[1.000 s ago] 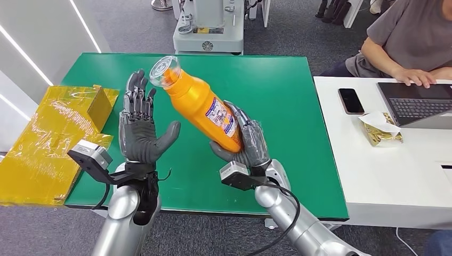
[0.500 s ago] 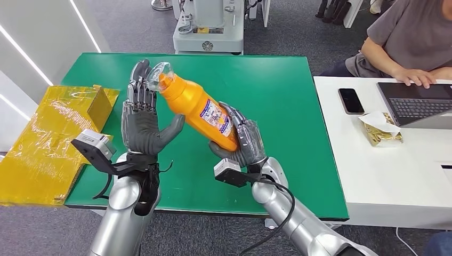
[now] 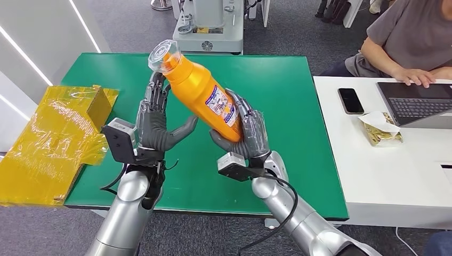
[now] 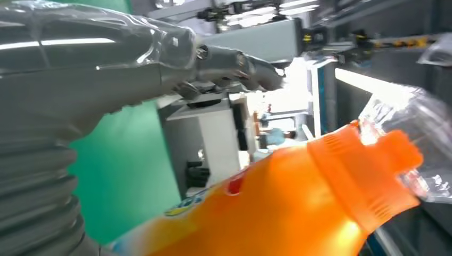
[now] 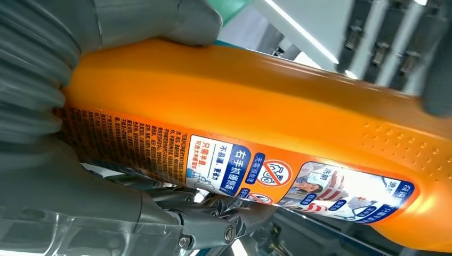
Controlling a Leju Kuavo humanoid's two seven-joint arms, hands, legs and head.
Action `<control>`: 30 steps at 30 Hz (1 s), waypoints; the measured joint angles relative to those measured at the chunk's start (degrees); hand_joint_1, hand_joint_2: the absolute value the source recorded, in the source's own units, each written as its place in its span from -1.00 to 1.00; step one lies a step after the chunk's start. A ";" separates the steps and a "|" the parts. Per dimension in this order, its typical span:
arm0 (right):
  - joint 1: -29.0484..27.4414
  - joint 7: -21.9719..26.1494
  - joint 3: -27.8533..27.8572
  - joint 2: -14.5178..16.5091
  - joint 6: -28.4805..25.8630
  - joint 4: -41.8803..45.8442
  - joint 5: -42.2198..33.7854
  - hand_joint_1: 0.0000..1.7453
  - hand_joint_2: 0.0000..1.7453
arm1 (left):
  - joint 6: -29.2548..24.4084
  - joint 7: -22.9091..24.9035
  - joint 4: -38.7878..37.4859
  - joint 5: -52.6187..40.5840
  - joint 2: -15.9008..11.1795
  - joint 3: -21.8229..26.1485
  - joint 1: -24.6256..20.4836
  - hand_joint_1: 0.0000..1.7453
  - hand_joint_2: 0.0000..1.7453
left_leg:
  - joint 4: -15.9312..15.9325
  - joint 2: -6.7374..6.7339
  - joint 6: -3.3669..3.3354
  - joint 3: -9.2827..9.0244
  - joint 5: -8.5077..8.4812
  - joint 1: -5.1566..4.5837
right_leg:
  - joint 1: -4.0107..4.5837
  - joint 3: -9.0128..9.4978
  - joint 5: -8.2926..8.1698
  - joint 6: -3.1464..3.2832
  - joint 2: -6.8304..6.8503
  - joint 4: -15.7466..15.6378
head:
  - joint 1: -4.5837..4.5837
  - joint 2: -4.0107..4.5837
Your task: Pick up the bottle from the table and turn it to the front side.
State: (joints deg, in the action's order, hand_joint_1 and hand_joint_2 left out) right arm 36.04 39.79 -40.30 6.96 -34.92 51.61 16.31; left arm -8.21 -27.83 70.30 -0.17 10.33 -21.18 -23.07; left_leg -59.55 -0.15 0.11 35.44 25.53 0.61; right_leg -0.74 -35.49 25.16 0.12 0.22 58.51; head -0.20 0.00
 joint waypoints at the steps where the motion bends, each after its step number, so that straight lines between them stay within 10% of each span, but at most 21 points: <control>1: -0.03 0.01 0.00 -0.01 0.09 0.37 0.04 1.00 1.00 | -0.13 -0.05 -0.44 0.00 -0.14 0.00 -0.01 -1.00 1.00 | 0.00 0.00 0.00 0.00 0.00 0.00 | 0.00 0.00 0.00 0.00 0.00 0.00 | 0.01 0.00; 30: -0.70 0.44 -2.56 0.30 3.40 -6.04 0.17 1.00 1.00 | 2.11 1.67 2.51 -0.88 -1.03 -0.38 0.19 -1.00 1.00 | 0.00 0.02 0.00 0.01 0.00 0.00 | 0.00 0.00 0.00 0.00 0.02 -0.01 | 0.00 0.00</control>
State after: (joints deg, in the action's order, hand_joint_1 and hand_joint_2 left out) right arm 35.34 40.22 -42.86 7.26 -31.52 45.57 16.48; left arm -6.10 -26.17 72.81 -1.05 9.30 -21.56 -22.88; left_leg -59.55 -0.13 0.11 35.45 25.53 0.61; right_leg -0.74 -35.49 25.16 0.12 0.24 58.51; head -0.20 0.00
